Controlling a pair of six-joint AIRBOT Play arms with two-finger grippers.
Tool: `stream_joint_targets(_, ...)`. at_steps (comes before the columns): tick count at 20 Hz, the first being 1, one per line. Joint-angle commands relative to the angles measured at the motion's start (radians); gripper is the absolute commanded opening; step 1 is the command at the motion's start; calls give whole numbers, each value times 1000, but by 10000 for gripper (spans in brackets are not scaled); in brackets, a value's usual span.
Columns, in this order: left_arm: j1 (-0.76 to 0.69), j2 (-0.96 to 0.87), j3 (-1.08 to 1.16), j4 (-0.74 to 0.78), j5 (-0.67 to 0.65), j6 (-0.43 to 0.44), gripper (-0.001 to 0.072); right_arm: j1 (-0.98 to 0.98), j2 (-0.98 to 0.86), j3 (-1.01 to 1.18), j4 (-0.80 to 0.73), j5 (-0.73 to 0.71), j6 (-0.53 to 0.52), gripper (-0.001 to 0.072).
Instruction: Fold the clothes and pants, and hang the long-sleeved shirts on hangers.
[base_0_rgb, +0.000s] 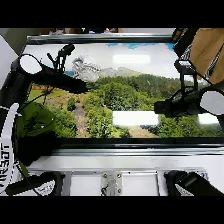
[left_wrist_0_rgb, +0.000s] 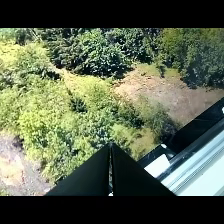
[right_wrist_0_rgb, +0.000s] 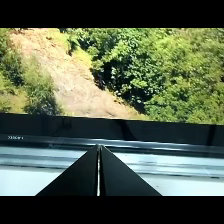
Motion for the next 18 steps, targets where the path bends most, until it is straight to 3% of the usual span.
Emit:
stream_joint_targets(1,-1,0,1,0,0,0,14,0,-1,1,0,0,0,13)
stream_joint_targets(12,3,0,1,9,51,1,16,0,-1,1,0,0,0,13)
stream_joint_targets(13,11,1,5,45,50,14,190,0,-1,1,0,0,0,13)
stream_joint_targets(14,25,0,20,122,40,16,610,0,-1,1,0,0,0,13)
stream_joint_targets(15,48,0,47,243,18,-18,712,0,-1,1,0,0,0,13)
stream_joint_targets(18,163,1,111,641,-60,-216,713,0,-1,1,0,0,0,13)
